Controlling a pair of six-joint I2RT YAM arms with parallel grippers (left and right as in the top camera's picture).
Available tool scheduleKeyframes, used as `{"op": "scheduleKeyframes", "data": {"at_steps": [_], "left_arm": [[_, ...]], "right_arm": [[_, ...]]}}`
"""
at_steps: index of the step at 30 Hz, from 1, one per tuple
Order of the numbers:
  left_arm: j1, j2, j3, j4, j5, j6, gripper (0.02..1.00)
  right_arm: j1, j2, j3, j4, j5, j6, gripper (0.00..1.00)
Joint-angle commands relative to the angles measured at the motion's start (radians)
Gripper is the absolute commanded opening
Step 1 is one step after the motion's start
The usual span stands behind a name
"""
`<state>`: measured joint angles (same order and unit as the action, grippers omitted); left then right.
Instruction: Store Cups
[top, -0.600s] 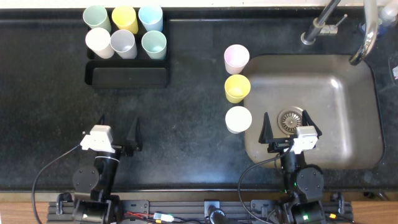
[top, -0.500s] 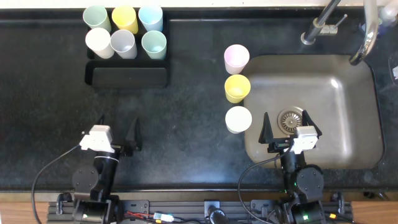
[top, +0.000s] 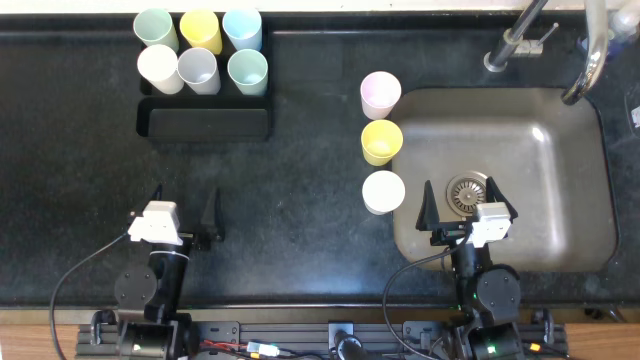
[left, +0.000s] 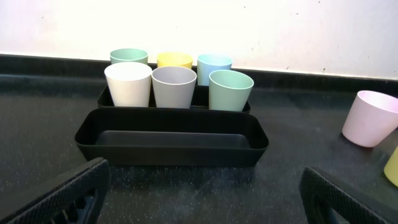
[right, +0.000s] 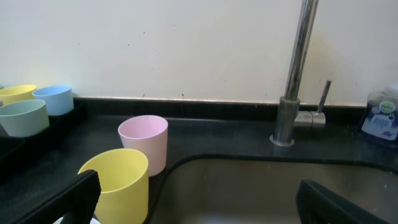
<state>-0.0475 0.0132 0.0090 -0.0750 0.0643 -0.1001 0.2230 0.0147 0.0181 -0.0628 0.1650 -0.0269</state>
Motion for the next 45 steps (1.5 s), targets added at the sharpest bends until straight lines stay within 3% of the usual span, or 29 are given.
{"op": "scheduleKeyframes", "data": {"at_steps": [1, 14, 21, 30, 39, 45], "left_arm": [[0.006, -0.010, -0.001, -0.002, 0.010, 0.022, 1.000], [0.008, -0.010, 0.005, -0.008, 0.010, 0.018, 1.000], [0.007, 0.066, 0.168, -0.082, 0.013, -0.043, 1.000], [-0.002, 0.682, 0.687, -0.199, 0.089, -0.058, 1.000], [-0.194, 1.140, 1.159, -0.367, 0.091, -0.144, 1.000], [-0.363, 1.438, 1.461, -0.572, -0.026, -0.244, 1.000]], "right_arm": [[-0.003, -0.010, -0.013, 0.003, 0.011, -0.003, 0.998], [-0.003, -0.011, -0.013, 0.003, 0.011, -0.003, 0.998], [-0.003, -0.010, -0.013, 0.003, 0.011, -0.003, 0.996], [-0.003, -0.011, -0.013, 0.003, 0.011, -0.003, 0.998], [-0.003, -0.010, -0.013, 0.003, 0.011, -0.003, 0.998], [-0.003, -0.010, -0.013, 0.003, 0.011, -0.003, 0.998]]}}
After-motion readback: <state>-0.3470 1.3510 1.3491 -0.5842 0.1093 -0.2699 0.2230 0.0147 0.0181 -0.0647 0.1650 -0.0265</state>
